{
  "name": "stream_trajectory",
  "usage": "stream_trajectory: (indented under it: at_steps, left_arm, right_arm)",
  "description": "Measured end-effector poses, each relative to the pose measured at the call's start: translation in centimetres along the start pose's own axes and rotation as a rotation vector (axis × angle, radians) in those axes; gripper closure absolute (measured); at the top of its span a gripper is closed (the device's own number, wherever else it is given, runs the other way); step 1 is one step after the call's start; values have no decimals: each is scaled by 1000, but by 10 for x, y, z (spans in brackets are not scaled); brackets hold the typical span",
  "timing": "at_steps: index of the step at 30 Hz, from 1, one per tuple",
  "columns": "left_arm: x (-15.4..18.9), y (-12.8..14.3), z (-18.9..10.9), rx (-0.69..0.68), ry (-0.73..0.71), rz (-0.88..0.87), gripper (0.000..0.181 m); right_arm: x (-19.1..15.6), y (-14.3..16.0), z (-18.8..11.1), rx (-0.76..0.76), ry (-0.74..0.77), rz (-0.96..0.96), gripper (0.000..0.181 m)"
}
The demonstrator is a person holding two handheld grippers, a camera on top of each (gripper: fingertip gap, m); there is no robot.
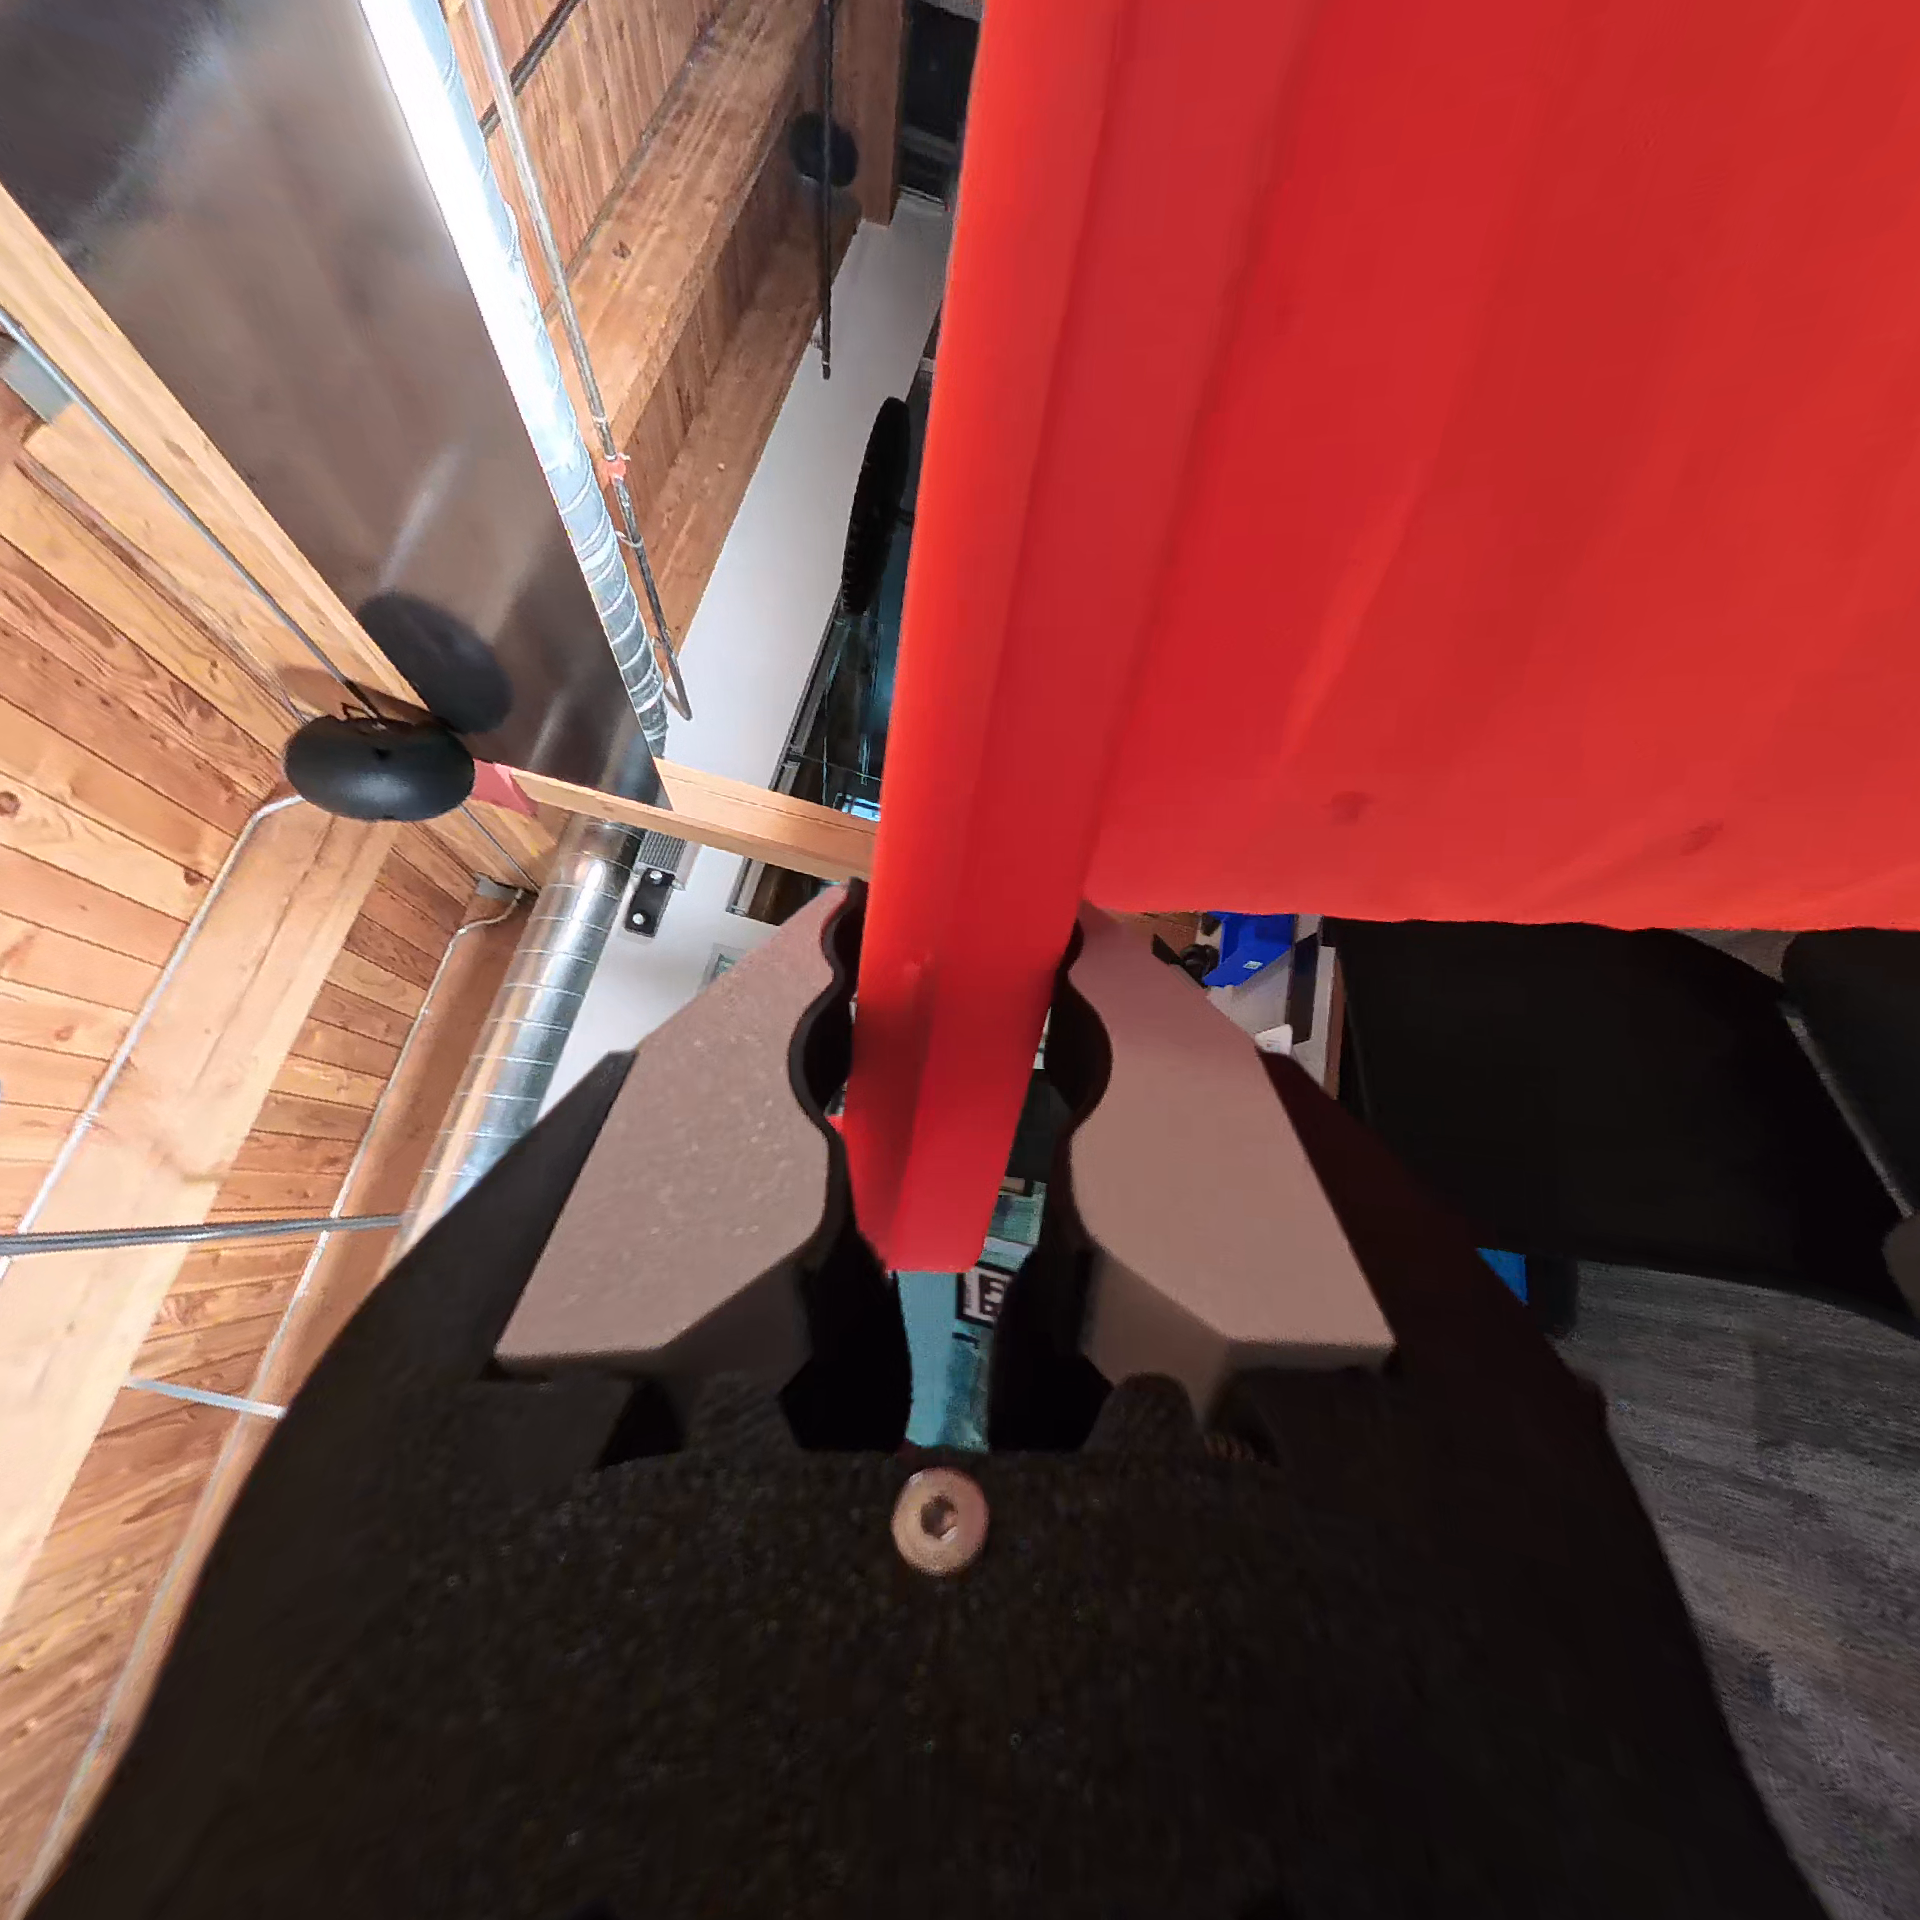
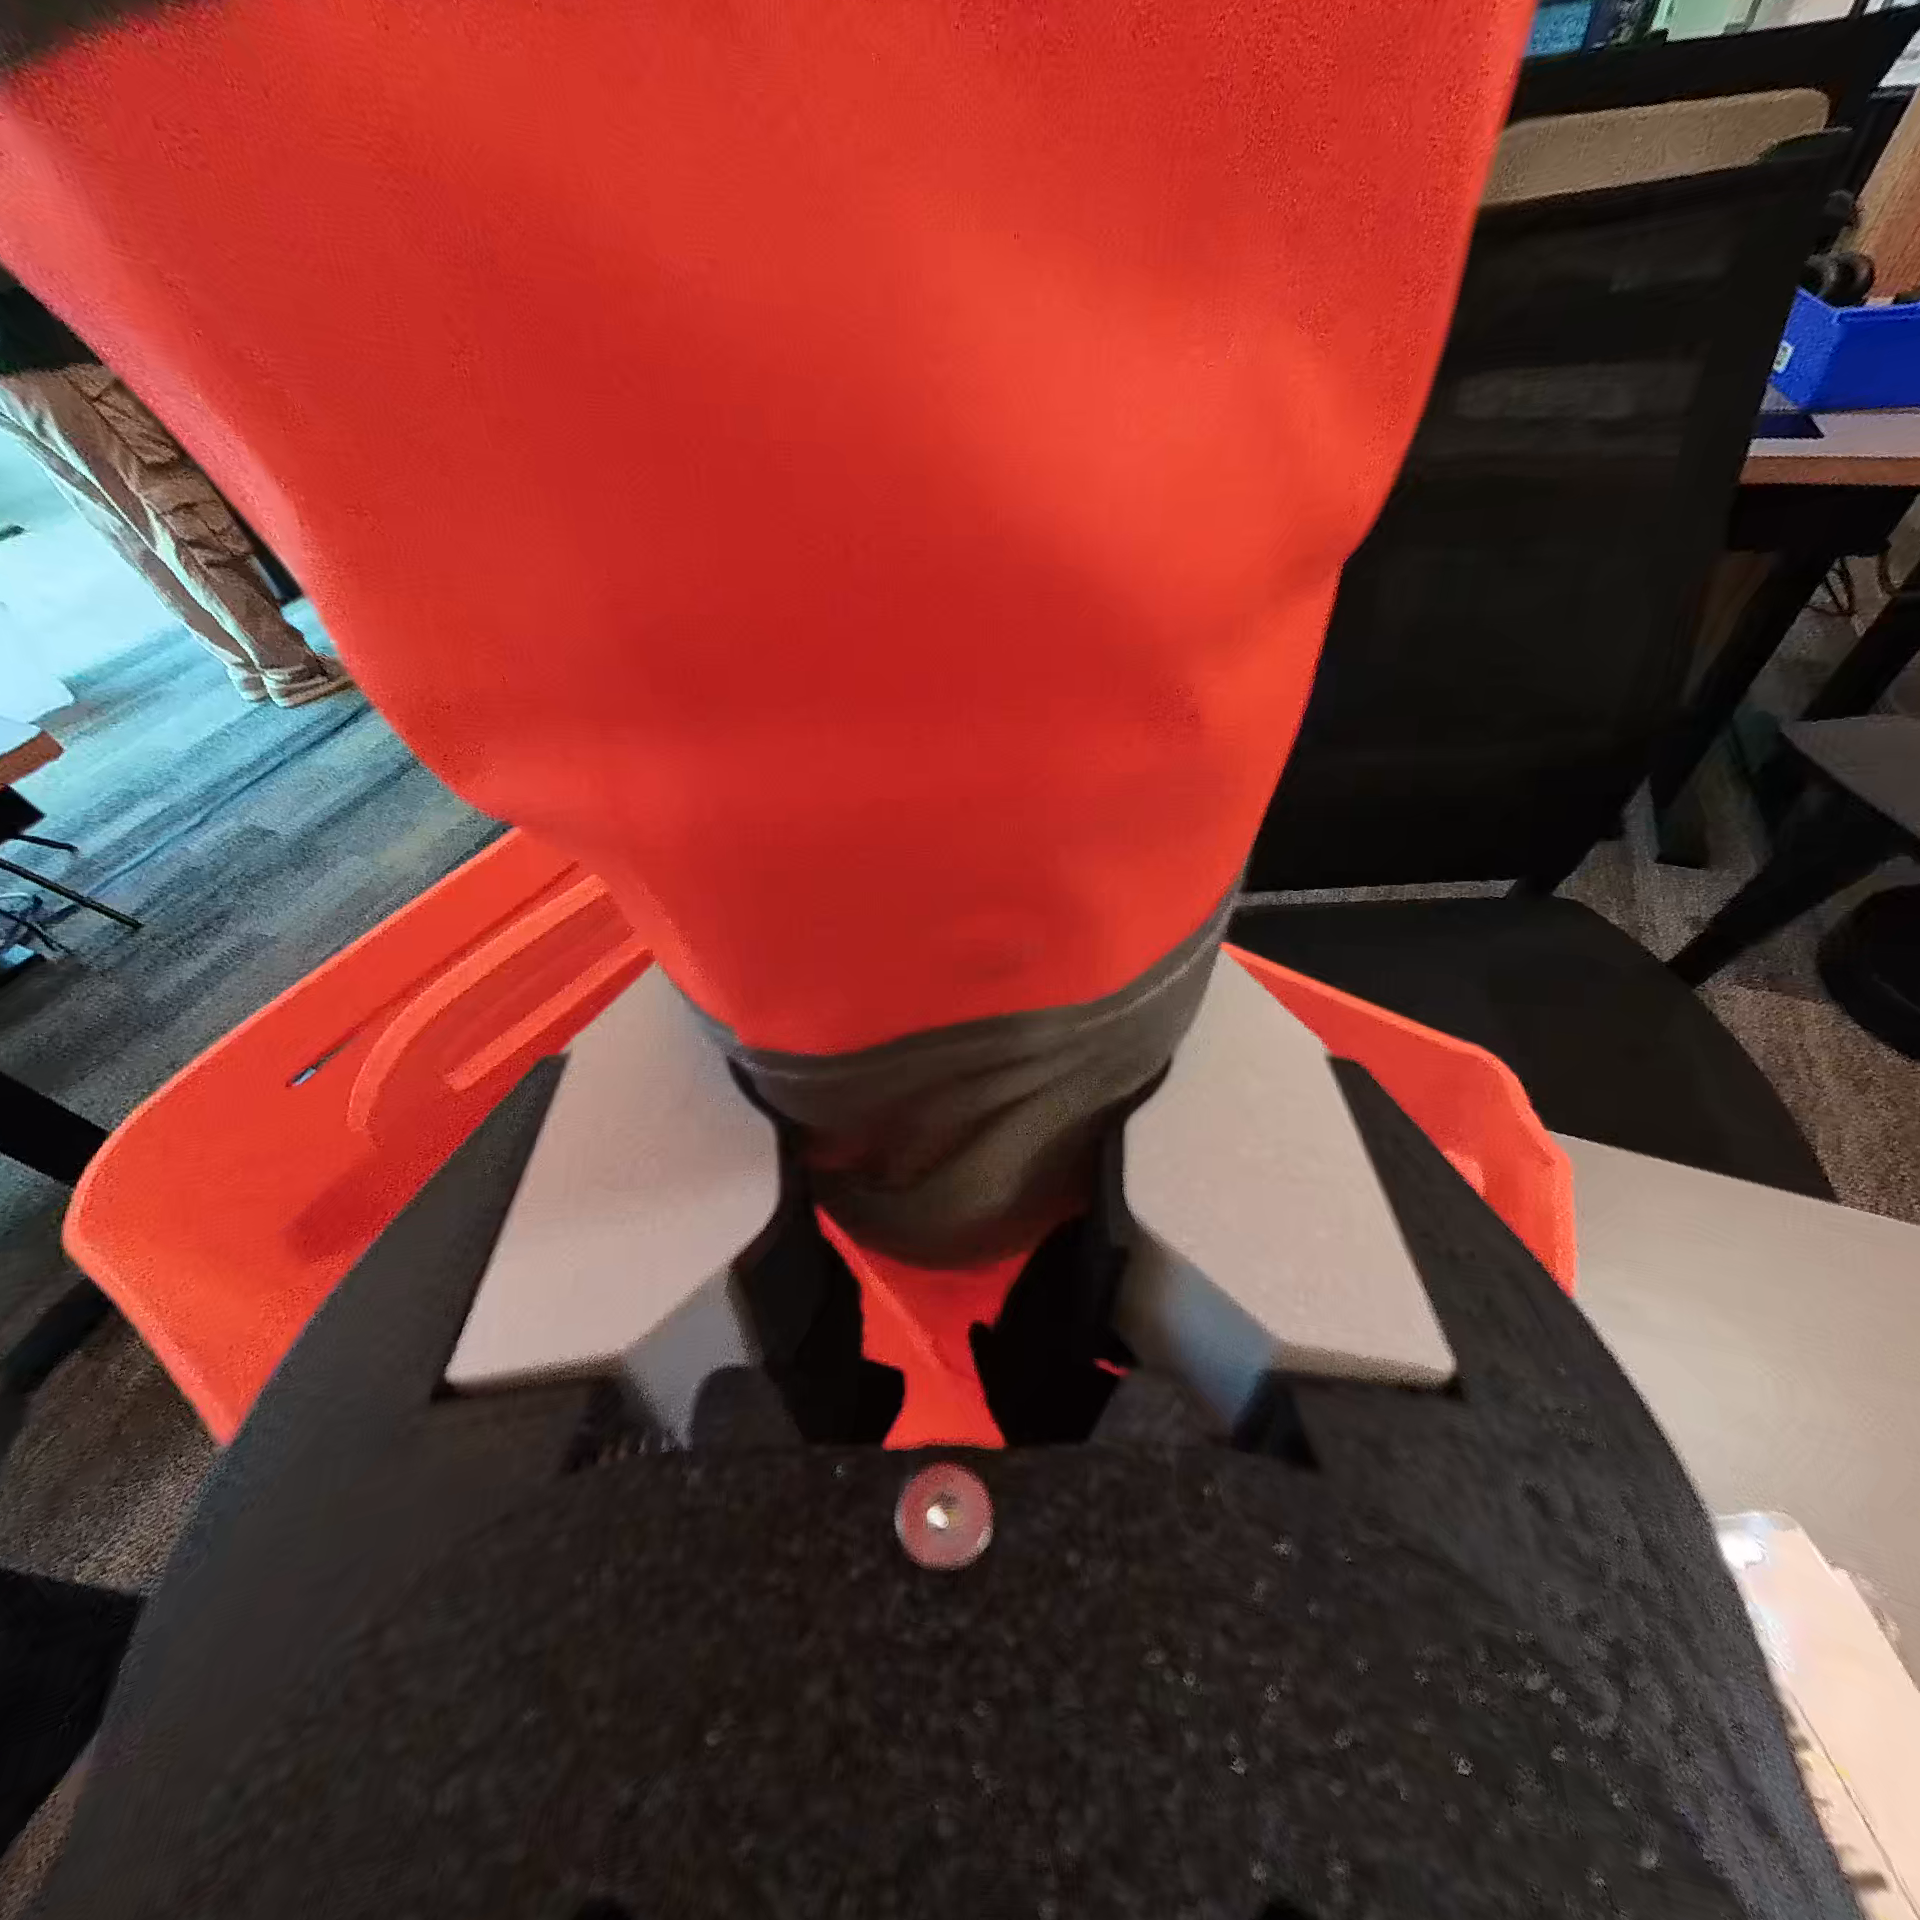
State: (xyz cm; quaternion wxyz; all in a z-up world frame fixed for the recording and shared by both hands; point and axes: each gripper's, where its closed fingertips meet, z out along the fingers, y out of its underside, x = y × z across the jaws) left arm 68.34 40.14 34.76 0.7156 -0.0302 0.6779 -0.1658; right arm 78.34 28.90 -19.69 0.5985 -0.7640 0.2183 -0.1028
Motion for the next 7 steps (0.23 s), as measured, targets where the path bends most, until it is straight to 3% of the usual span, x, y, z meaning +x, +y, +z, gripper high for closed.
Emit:
stream_trajectory:
  at_steps: [1,7]
  left_arm:
    - [0,-3,-1,4,-9,22,148]
    - [-1,-8,1,1,-14,55,148]
  right_arm:
    - [0,-2,5,1,-5,5,125]
    - [4,-8,21,1,22,2,138]
